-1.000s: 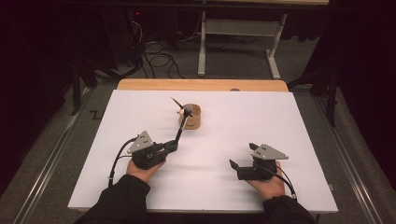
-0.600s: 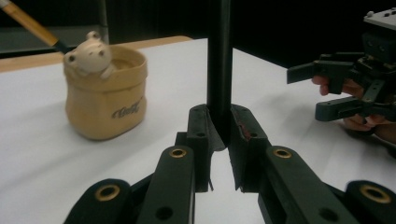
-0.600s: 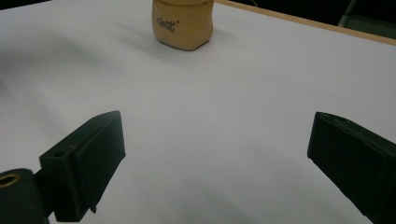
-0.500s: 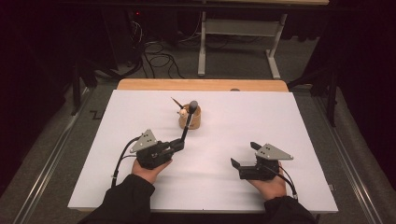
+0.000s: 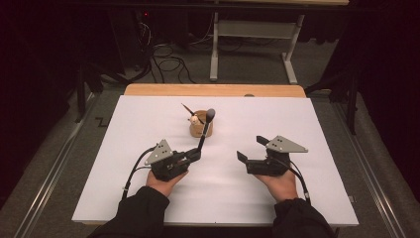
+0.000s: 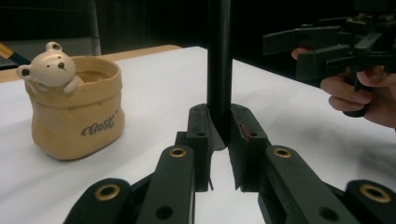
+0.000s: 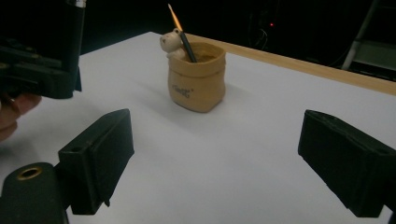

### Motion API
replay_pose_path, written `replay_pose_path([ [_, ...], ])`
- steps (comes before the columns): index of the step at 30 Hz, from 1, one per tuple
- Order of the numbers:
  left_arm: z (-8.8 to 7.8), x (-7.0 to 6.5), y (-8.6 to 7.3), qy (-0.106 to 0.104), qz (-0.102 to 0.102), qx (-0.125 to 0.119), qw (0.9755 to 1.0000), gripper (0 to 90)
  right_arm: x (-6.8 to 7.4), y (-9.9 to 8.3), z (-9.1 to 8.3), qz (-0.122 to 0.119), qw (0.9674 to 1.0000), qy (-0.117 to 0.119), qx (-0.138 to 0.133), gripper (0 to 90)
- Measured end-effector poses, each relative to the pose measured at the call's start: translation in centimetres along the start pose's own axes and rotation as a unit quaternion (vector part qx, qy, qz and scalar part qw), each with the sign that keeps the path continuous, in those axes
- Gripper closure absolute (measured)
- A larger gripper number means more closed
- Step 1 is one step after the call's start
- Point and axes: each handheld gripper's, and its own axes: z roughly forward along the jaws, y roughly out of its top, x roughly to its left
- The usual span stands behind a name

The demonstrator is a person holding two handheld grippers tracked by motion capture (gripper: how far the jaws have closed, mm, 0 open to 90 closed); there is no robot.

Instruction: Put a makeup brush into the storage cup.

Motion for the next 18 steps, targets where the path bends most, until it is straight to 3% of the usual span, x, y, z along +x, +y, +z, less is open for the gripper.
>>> replay_pose_path([
  [10, 0.1, -0.2, -0.1, 0.001, -0.001, -0.003, 1.0, 79.8, 2.6, 2.0, 2.3, -0.025, 0.9992, 0.029, -0.007, 14.0],
  [18, 0.4, -0.7, -0.5, -0.007, -0.002, -0.001, 1.0, 79.8, 3.6, 1.3, 2.7, -0.008, 0.9981, 0.056, -0.026, 17.4],
])
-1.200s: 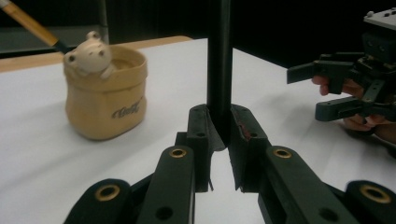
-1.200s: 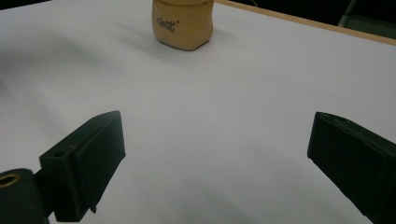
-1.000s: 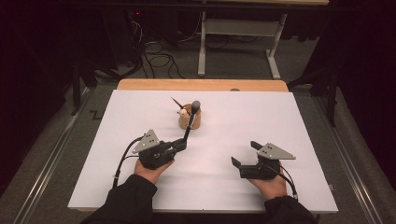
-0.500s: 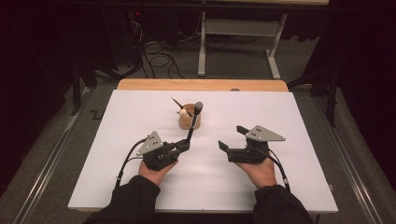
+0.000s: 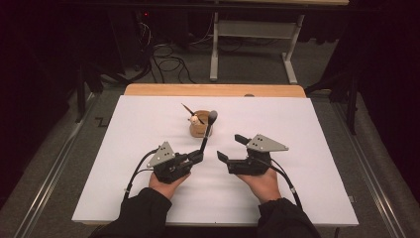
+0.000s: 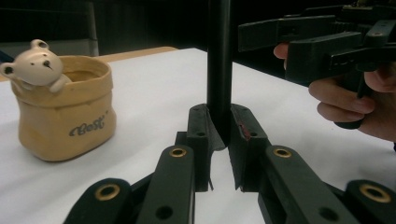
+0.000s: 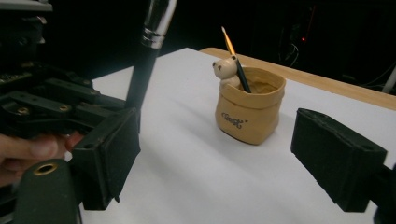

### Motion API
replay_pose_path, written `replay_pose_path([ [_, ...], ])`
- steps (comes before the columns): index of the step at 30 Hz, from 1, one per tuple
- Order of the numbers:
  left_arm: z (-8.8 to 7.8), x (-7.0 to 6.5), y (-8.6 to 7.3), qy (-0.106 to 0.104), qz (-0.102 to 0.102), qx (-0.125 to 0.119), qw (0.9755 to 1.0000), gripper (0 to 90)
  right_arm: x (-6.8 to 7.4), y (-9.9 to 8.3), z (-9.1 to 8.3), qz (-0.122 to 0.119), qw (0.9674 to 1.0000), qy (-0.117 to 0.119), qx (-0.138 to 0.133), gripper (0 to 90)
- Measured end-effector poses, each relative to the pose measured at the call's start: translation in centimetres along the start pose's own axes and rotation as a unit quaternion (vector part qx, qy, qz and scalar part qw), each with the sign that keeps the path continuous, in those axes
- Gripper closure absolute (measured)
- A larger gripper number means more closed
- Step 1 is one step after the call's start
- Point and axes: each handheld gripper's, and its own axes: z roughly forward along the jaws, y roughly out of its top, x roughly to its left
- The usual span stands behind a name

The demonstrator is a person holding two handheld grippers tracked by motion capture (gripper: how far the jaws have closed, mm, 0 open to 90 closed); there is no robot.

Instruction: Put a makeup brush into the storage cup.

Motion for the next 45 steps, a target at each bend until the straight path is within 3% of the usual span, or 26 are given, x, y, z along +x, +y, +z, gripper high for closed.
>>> replay_pose_path([
  [7, 0.4, -0.4, -0.2, -0.009, 0.001, -0.001, 1.0, 79.8, 0.4, 0.0, -0.3, 0.01, 0.9997, 0.014, -0.015, 20.9],
  [15, 0.8, -0.7, -0.4, -0.015, 0.004, 0.005, 0.9999, 79.8, 0.3, -0.3, -0.4, 0.044, 0.998, 0.034, -0.031, 28.4],
  [24, 1.5, -1.6, -0.8, -0.024, 0.015, 0.021, 0.9994, 79.8, 0.8, 0.0, -0.9, 0.049, 0.996, 0.048, -0.057, 46.3],
  [45, 2.5, -2.8, -1.4, -0.038, 0.034, 0.032, 0.9982, 79.8, -0.2, -0.4, -1.2, 0.11, 0.9869, 0.077, -0.09, 65.4],
])
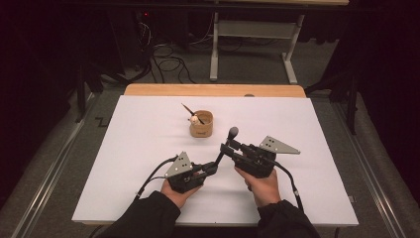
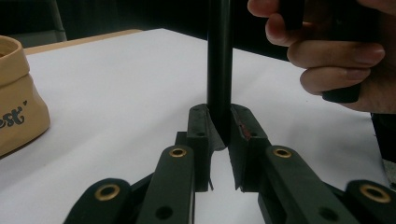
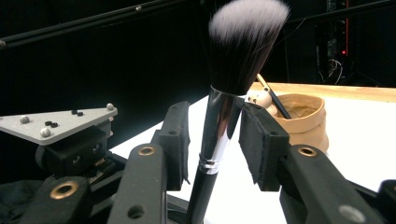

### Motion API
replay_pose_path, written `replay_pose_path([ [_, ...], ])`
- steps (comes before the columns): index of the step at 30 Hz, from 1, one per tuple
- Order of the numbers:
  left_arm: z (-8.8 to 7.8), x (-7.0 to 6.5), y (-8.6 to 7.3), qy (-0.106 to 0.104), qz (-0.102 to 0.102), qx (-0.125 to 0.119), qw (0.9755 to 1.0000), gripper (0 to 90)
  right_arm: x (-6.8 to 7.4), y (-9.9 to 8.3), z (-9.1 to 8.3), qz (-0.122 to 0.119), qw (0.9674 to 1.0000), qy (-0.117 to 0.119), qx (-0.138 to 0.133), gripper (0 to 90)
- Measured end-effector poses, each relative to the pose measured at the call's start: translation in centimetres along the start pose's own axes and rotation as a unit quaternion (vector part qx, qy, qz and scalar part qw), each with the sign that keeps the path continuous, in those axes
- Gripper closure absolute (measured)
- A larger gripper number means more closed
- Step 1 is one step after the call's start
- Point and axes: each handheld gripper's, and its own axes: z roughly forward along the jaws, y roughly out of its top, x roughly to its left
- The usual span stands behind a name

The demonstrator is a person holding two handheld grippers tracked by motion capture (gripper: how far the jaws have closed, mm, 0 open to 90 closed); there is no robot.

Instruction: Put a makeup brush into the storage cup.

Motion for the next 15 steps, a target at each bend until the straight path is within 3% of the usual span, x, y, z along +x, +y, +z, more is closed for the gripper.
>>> replay_pose_path([
  [15, 0.14, -0.12, -0.01, -0.003, 0.0, 0.005, 1.0, 79.8, -0.29, -0.34, -0.06, 0.029, 0.9995, 0.011, -0.008, 77.1],
])
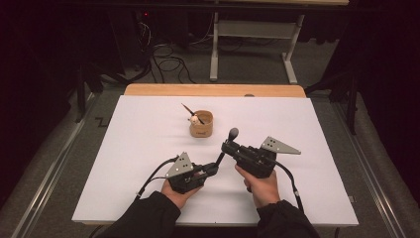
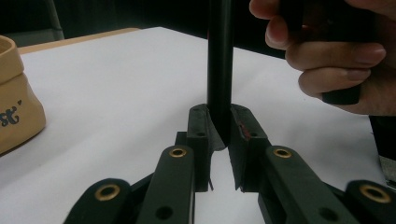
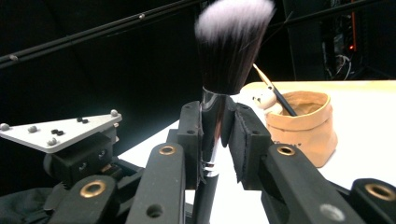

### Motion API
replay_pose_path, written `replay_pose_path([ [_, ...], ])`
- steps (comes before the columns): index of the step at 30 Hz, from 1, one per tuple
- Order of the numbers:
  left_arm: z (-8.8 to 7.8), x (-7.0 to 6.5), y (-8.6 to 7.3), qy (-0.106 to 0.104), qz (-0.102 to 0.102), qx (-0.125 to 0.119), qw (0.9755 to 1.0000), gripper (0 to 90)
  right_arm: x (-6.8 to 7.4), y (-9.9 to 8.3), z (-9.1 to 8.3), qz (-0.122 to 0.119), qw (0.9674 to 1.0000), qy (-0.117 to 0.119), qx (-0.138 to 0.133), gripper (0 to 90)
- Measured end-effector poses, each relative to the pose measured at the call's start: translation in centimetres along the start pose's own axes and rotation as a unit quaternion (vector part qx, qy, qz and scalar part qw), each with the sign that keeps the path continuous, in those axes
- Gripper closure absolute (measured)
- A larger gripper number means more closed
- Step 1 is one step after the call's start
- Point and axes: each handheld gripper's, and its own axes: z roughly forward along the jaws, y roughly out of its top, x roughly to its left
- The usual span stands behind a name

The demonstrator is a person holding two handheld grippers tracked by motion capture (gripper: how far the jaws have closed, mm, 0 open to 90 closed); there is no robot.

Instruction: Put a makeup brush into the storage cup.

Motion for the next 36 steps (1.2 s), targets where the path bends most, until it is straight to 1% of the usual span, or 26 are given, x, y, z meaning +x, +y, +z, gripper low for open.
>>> replay_pose_path([
  [5, 0.0, 0.0, 0.0, 0.0, 0.002, 0.001, 1.0, 79.7, 0.0, 0.0, 0.0, 0.005, 1.0, 0.003, 0.0, 77.7],
  [9, 0.0, 0.0, 0.1, 0.001, 0.003, 0.005, 1.0, 79.1, 0.0, 0.0, 0.0, 0.003, 1.0, 0.005, 0.0, 77.9],
  [10, 0.0, 0.0, 0.2, 0.003, 0.006, 0.009, 0.9999, 78.6, 0.1, 0.0, 0.0, 0.002, 1.0, 0.005, 0.0, 78.0],
  [12, 0.0, -0.1, 0.3, 0.007, 0.012, 0.014, 0.9998, 71.8, 0.3, 0.0, 0.0, -0.008, 1.0, 0.004, 0.002, 78.0],
  [14, 0.0, -0.1, 0.5, 0.012, 0.011, 0.012, 0.9998, 65.9, 0.5, 0.0, 0.0, -0.021, 0.9998, 0.0, 0.006, 78.0],
  [17, -0.2, 0.0, 0.7, 0.022, 0.011, 0.014, 0.9996, 60.8, 0.8, 0.0, 0.1, -0.038, 0.9992, -0.005, 0.013, 78.0],
  [20, -0.3, 0.0, 1.0, 0.027, 0.004, 0.013, 0.9995, 58.0, 1.2, 0.0, 0.2, -0.064, 0.9975, -0.013, 0.026, 78.0],
  [22, -0.4, 0.0, 1.2, 0.028, 0.003, 0.013, 0.9995, 56.9, 1.5, -0.1, 0.4, -0.08, 0.996, -0.018, 0.035, 78.0],
  [26, -0.5, -0.1, 1.5, 0.024, -0.001, 0.009, 0.9997, 56.4, 1.9, -0.4, 0.8, -0.095, 0.9942, -0.018, 0.048, 78.0],
  [32, -0.7, -0.2, 1.6, 0.018, -0.003, 0.002, 0.9998, 61.6, 2.6, -0.9, 1.4, -0.128, 0.9888, -0.02, 0.074, 78.0],
  [36, -0.8, -0.3, 1.7, 0.015, -0.001, 0.0, 0.9999, 65.8, 3.1, -1.3, 1.8, -0.139, 0.9864, -0.019, 0.085, 78.0],
])
